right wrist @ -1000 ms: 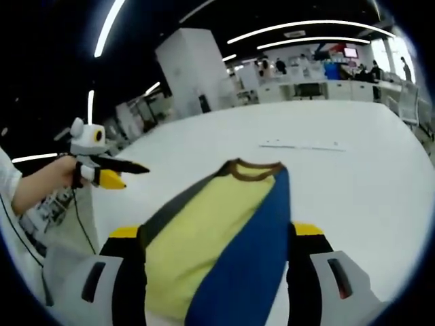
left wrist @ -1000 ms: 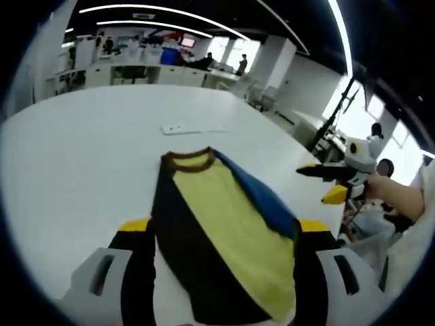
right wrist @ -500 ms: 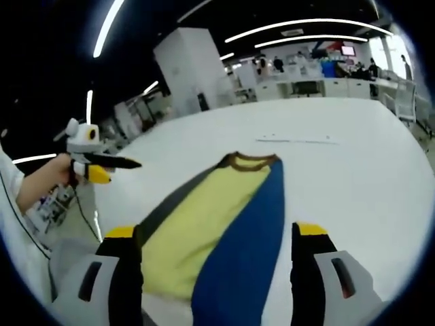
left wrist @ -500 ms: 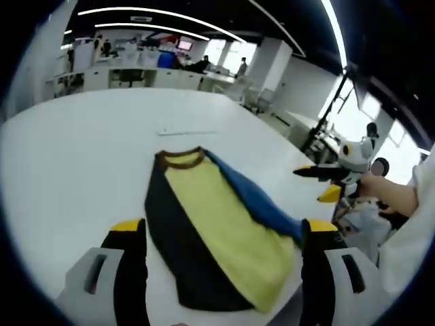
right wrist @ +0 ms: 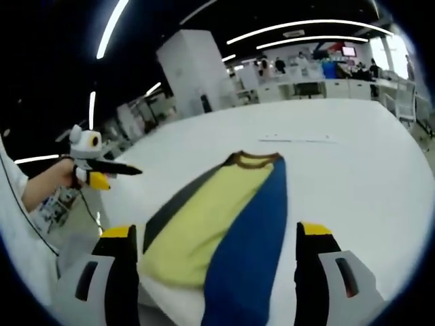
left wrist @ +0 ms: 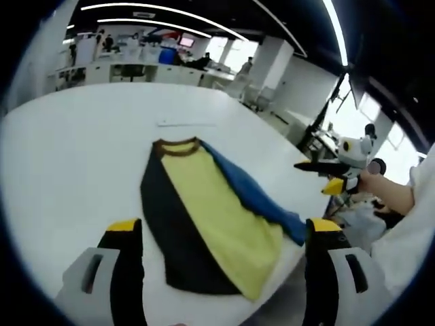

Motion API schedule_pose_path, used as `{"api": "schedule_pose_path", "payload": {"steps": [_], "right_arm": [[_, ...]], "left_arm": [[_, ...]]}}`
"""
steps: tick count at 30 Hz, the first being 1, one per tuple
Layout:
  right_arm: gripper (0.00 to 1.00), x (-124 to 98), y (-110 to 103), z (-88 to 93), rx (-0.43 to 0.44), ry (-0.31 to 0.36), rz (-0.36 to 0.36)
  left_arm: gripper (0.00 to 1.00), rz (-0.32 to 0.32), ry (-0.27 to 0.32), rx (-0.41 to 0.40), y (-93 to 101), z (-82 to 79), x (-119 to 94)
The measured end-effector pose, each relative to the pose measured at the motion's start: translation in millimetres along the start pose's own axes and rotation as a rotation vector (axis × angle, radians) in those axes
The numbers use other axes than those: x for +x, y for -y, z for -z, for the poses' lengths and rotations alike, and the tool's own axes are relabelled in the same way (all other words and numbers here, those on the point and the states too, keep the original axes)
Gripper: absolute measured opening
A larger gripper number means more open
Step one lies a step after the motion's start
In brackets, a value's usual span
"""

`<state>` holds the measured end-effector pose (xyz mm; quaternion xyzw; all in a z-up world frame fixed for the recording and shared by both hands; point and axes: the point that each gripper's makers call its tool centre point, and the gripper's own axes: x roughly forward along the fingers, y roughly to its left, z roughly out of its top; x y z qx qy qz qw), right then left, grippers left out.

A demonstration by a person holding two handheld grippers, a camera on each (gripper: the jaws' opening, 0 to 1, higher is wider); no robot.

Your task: Fold the garment on the visible template until the final outline fits inside the template.

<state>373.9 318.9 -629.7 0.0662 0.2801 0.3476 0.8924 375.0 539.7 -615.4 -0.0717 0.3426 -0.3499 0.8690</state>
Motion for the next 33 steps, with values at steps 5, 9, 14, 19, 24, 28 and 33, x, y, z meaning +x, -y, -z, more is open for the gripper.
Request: {"api": "schedule_pose_path", "payload": {"steps": [5,9,14,19,24,28,33], "right_arm": [[0.97,-8.8,-4.8,5.4,0.002,-0.008,-0.005],[0.97,-17.1,-11.0,13.0,0.01,-0.028,-0.012],[0.99,-26.8,-14.7,21.1,0.016,-0.037,-0.011],[0.99,-36.7,-15.6,30.1,0.032,-0.042,-0.004],[0.99,-46.0,-17.4,37.2,0.041,-0.051,-0.001],[0.99,-54.7,-19.8,39.9,0.04,-0.051,0.002],[0.99,-63.4,-22.6,45.4,0.045,-0.053,0.007]], "left_arm": [[1.0,-0.004,-0.003,-0.003,6.1,7.4,-7.9],[1.0,-0.011,-0.009,0.002,9.5,12.9,-13.4],[1.0,-0.015,-0.02,0.002,15.2,20.5,-19.7],[1.0,-0.015,-0.025,0.0,21.0,27.7,-25.0],[1.0,-0.007,-0.035,-0.002,27.2,35.4,-32.2],[1.0,-0.008,-0.037,-0.006,29.0,39.3,-37.2],[1.0,-0.017,-0.038,-0.009,29.9,44.2,-43.8]]}}
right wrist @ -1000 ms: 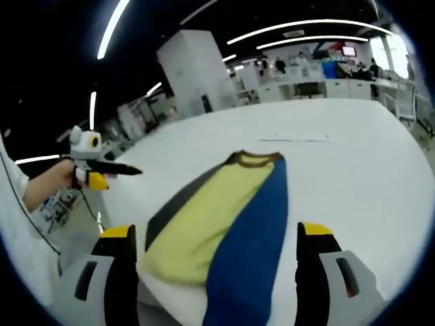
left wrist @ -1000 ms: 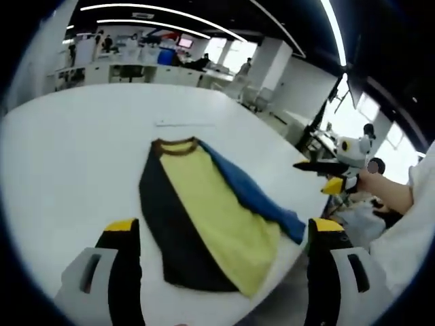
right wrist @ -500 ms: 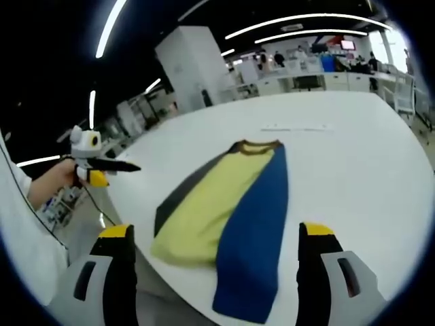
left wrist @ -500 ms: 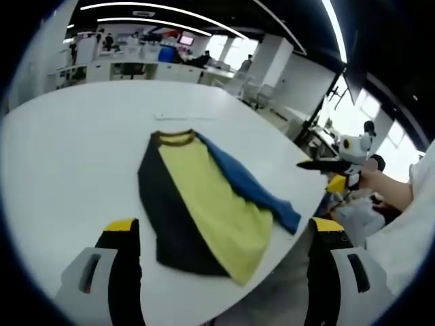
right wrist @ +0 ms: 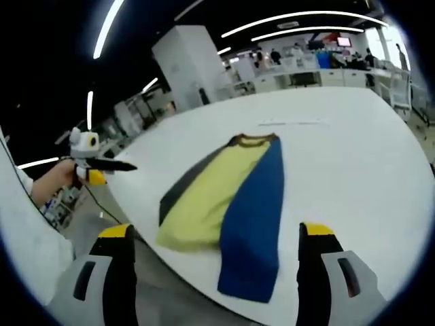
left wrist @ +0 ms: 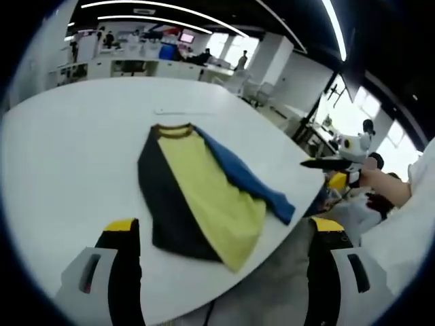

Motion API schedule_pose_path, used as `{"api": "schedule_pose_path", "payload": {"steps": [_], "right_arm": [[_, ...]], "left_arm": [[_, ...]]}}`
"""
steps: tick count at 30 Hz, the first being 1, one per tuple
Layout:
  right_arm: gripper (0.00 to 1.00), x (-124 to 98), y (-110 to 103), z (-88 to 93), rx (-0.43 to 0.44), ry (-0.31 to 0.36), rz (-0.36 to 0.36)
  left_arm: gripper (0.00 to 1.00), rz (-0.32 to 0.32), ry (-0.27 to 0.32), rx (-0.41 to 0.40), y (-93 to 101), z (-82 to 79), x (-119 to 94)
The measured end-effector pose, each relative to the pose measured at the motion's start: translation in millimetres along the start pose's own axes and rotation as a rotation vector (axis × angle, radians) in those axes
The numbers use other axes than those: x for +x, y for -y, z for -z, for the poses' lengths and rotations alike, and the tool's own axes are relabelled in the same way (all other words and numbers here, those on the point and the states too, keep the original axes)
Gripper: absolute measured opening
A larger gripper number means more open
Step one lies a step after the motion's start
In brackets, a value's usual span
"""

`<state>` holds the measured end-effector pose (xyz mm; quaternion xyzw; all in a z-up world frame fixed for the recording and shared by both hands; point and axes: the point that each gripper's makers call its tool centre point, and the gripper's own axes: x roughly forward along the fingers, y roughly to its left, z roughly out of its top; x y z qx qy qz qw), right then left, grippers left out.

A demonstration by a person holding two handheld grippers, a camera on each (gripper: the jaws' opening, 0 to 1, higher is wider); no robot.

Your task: Fold the garment on the visible template until the final outline fits inside the template.

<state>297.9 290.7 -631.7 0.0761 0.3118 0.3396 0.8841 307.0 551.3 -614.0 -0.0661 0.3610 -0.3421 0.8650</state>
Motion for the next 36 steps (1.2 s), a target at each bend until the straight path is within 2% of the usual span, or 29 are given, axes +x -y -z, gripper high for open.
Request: {"api": "schedule_pose_path", "payload": {"steps": [19,36], "right_arm": [[0.99,-20.7,-9.7,27.5,0.025,-0.032,-0.003],[0.97,-38.5,-11.3,41.4,0.04,-0.04,0.009]], "left_arm": [[1.0,0.0,-0.004,-0.005,11.3,12.0,-10.9],[1.0,0.006,-0.01,-0.006,21.7,22.2,-13.9]]}}
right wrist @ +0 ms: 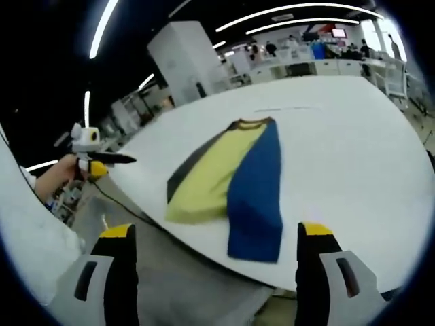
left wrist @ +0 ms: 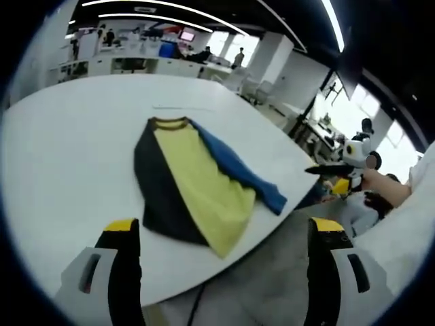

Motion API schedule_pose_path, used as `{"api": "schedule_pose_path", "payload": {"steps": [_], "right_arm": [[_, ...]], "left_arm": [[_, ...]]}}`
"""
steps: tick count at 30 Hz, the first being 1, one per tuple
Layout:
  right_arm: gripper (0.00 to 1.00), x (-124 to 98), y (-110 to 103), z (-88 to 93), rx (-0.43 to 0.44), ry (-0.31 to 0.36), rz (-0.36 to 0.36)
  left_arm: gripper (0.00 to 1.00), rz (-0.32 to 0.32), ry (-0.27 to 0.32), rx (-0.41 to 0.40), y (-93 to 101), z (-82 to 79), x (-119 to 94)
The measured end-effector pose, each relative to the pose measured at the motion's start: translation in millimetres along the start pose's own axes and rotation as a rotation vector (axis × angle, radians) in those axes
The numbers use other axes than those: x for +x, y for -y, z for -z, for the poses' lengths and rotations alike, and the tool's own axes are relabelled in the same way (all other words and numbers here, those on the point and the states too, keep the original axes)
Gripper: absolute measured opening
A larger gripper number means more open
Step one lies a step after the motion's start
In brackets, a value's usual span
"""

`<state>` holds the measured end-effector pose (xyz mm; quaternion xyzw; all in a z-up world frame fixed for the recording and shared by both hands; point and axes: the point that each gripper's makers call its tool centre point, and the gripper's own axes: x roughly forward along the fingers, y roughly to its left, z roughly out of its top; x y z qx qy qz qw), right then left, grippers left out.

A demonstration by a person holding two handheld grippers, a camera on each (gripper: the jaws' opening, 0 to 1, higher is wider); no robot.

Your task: Fold the garment on the visible template until the final outline fits inside the template.

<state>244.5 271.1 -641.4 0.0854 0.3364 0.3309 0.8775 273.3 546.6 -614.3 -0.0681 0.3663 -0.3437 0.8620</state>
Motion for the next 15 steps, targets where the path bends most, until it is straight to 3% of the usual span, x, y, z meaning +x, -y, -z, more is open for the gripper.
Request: {"api": "schedule_pose_path", "payload": {"steps": [15], "right_arm": [[0.94,3.9,-4.1,10.6,0.009,-0.034,-0.018]], "left_arm": [[1.0,-0.011,-0.025,0.011,-1.1,11.0,-3.4]]}}
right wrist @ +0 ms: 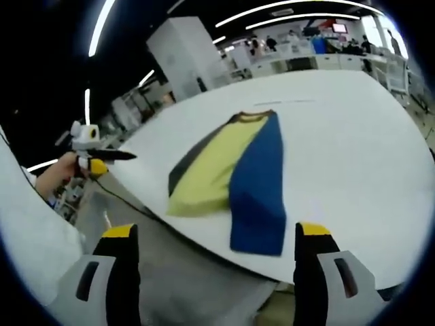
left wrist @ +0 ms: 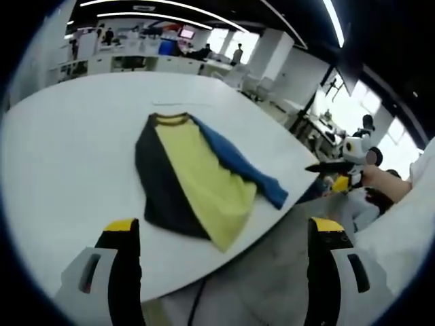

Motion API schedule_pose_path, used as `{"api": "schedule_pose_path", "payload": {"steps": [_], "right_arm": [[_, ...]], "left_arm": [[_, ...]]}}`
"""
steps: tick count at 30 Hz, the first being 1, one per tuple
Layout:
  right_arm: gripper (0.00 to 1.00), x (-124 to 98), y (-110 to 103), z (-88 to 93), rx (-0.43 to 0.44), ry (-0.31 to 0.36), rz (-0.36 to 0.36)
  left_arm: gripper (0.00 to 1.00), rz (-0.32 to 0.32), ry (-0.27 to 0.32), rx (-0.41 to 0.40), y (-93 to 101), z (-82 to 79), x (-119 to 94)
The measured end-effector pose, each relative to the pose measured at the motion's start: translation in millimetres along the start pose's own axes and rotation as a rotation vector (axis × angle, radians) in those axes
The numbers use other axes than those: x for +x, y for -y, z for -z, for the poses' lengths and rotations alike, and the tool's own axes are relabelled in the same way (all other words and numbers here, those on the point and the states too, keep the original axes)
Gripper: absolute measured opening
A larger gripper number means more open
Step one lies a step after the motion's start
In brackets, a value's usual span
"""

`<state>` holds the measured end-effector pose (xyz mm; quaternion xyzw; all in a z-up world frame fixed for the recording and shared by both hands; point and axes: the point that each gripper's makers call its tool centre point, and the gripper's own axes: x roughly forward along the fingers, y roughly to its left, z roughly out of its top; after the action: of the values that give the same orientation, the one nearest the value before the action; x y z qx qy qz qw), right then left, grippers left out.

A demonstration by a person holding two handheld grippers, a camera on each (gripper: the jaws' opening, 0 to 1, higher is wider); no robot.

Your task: Fold the garment on the visible template until the final outline fits inside the template.

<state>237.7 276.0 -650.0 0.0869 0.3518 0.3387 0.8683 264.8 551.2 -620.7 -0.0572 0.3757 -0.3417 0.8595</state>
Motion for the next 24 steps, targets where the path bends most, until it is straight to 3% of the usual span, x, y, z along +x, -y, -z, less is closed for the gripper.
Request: {"api": "schedule_pose_path", "payload": {"steps": [13,24], "right_arm": [[0.91,0.5,4.8,4.4,0.007,-0.016,0.009],[0.7,4.3,24.3,28.3,0.007,-0.102,0.062]], "left_arm": [[1.0,-0.01,-0.015,-0.002,-2.1,7.8,-1.4],[1.0,0.003,-0.02,-0.003,0.2,7.1,3.1]]}}
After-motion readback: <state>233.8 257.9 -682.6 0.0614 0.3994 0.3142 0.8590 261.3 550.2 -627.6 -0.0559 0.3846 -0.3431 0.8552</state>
